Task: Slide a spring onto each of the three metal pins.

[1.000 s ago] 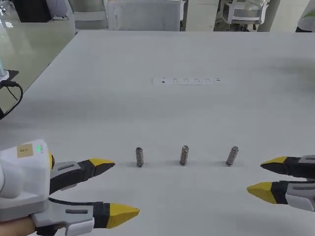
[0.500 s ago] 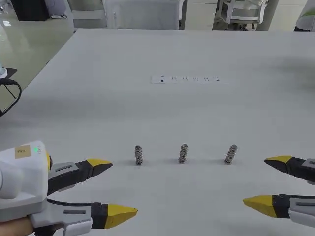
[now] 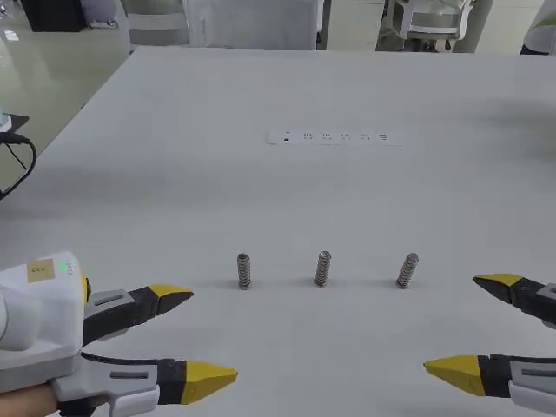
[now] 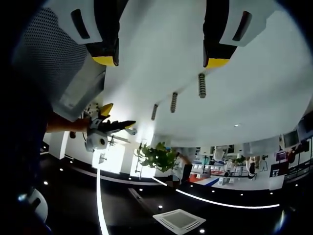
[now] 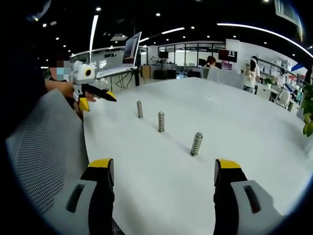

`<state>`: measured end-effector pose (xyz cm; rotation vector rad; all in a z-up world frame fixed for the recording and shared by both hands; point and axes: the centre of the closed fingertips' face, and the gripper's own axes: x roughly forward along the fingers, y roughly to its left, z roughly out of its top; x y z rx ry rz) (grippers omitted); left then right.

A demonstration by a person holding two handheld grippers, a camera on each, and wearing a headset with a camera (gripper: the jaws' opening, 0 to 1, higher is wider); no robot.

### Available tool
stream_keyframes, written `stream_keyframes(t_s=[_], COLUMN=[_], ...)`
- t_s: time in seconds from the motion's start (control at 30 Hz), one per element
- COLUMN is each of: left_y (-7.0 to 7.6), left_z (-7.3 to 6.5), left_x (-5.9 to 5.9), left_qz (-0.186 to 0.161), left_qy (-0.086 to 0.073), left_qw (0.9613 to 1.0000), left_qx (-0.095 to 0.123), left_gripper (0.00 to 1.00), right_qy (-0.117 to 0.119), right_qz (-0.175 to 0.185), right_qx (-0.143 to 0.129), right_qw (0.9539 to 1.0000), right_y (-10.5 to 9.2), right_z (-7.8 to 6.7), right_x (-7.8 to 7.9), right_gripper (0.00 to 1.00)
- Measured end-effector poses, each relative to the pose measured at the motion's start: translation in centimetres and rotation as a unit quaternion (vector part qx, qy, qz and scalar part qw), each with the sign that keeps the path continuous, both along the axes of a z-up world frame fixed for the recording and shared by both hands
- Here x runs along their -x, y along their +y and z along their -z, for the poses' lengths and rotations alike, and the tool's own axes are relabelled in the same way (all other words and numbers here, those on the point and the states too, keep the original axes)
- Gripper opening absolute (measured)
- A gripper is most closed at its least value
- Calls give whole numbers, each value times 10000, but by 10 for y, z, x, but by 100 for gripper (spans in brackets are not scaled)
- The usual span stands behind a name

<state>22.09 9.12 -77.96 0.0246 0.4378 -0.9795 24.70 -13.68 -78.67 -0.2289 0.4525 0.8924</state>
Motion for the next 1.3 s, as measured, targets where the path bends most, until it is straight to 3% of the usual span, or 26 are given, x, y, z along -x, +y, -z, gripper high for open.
stream_keyframes(t_s=[0.67,1.3], left_y=[10,13], left_z=[12,12], left_x=[-6,-10], left_qz=[-246,-422], left_qy=[77,67], left_qw=[9997,9991], left_qx=[-56,-22], left_gripper=[68,68], right_qy=[104,167], right_qz=[98,141], right_qx=[-4,25], right_qw=[9999,9998], right_y=[-3,-5], right_z=[5,7], right_x=[0,1], right_gripper=[87,86])
